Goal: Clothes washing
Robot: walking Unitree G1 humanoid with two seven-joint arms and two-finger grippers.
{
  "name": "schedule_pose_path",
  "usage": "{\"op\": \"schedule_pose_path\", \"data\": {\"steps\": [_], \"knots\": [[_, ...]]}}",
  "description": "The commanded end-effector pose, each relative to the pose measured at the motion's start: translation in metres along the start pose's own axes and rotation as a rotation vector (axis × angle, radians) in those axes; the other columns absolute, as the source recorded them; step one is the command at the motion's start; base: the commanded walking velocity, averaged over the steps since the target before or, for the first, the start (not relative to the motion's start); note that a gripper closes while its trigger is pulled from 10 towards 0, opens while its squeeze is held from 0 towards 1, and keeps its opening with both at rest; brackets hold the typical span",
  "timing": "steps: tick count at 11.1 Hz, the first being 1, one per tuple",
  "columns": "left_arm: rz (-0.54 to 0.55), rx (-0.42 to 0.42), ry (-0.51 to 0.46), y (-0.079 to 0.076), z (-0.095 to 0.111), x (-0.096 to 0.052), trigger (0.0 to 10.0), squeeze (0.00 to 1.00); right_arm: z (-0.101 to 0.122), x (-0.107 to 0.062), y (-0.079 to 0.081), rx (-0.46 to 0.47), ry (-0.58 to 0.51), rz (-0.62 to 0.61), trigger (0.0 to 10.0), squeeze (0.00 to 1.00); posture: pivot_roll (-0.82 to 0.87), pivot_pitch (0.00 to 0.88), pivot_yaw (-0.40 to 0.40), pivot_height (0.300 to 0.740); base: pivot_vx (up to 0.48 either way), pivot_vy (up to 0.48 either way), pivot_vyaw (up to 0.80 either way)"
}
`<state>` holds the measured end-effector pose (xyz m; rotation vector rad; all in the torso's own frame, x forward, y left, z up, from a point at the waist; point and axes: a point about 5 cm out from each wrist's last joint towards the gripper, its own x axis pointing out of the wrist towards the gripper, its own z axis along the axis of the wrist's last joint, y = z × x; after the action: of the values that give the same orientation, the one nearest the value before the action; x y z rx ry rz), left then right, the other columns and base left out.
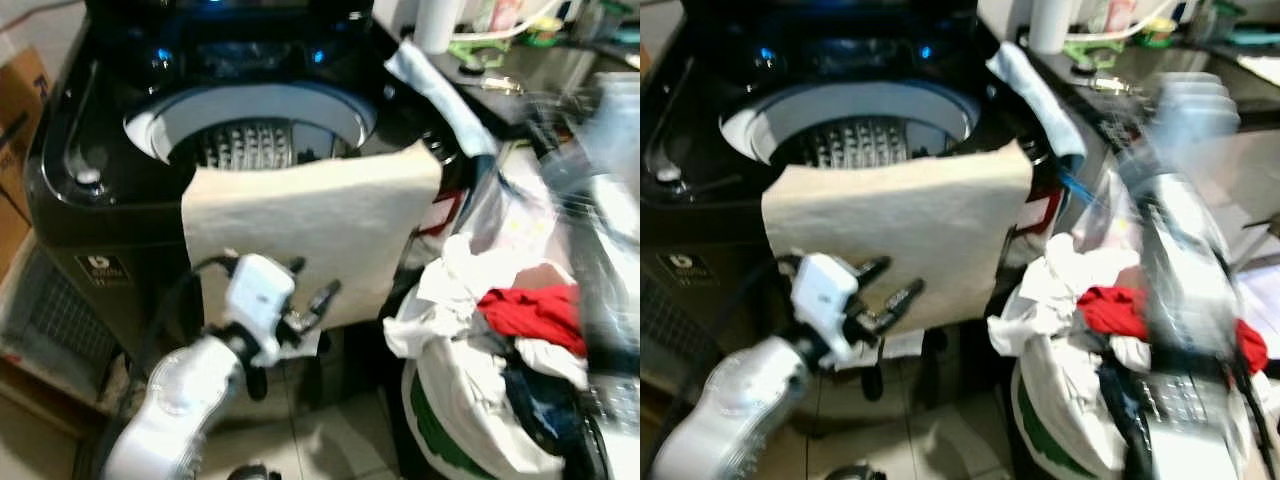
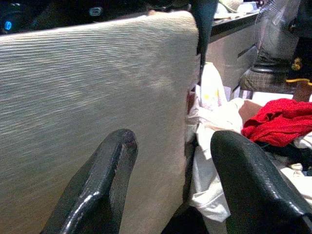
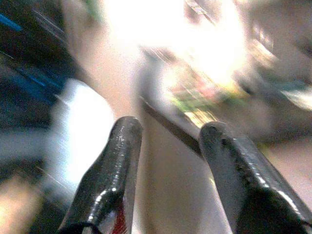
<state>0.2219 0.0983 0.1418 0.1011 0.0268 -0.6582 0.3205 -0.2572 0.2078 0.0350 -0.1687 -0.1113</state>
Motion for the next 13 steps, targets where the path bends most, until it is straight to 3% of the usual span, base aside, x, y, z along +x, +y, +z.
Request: {"op": "schedule_pose_path", "data": {"steps": [1, 2, 3, 5, 6, 7, 9, 11, 12, 13], "knots": [[0.014, 0.014, 0.019, -0.001, -0.002, 0.002, 10.0, 0.00, -0.007, -0.010, -0.016, -0.006, 0.076, -0.124, 10.0, 1.00, -0.03, 0.003, 0.010, 0.719, 0.000, 0.000, 0.00], [0.030, 0.021, 0.008, 0.000, -0.002, 0.002, 10.0, 0.00, -0.017, -0.017, -0.022, -0.024, 0.123, -0.164, 10.0, 1.00, -0.03, 0.007, 0.009, 0.719, 0.000, 0.000, 0.00], [0.039, 0.027, 0.010, 0.000, -0.003, 0.000, 10.0, 0.00, -0.060, -0.037, -0.027, 0.002, 0.355, -0.213, 10.0, 1.00, -0.03, 0.010, 0.008, 0.719, 0.000, 0.000, 0.00], [-0.086, -0.025, -0.013, -0.013, 0.001, -0.004, 10.0, 0.00, -0.095, -0.056, -0.020, 0.014, 0.553, -0.148, 10.0, 1.00, -0.03, 0.014, 0.004, 0.719, 0.000, 0.000, 0.00], [-0.192, -0.085, -0.039, -0.022, 0.008, -0.008, 10.0, 0.00, -0.108, -0.062, -0.023, 0.010, 0.594, -0.177, 10.0, 1.00, -0.03, 0.014, 0.005, 0.719, 0.000, 0.000, 0.00], [-0.216, -0.114, -0.033, -0.025, 0.009, -0.009, 10.0, 0.00, -0.114, -0.064, -0.027, 0.056, 0.621, -0.210, 10.0, 1.00, -0.02, 0.013, 0.005, 0.719, 0.000, 0.000, 0.00], [-0.181, -0.082, -0.022, -0.022, 0.008, -0.008, 10.0, 0.00, -0.109, -0.058, -0.035, 0.064, 0.595, -0.255, 10.0, 1.00, -0.02, 0.012, 0.004, 0.719, 0.000, 0.000, 0.00], [-0.068, -0.042, -0.006, -0.009, 0.004, -0.008, 10.0, 0.00, -0.100, -0.059, -0.040, 0.006, 0.551, -0.265, 10.0, 1.00, -0.02, 0.004, 0.010, 0.719, 0.000, 0.000, 0.00], [-0.063, -0.043, -0.006, -0.007, 0.005, -0.008, 10.0, 0.00, -0.103, -0.060, -0.038, 0.008, 0.559, -0.245, 10.0, 0.74, -0.02, 0.000, 0.013, 0.719, 0.000, 0.000, 0.00], [-0.058, -0.024, -0.009, -0.006, 0.005, -0.008, 10.0, 0.00, -0.107, -0.064, -0.034, -0.002, 0.576, -0.239, 10.0, 0.00, -0.02, 0.000, 0.015, 0.719, 0.000, 0.000, 0.00]]}}
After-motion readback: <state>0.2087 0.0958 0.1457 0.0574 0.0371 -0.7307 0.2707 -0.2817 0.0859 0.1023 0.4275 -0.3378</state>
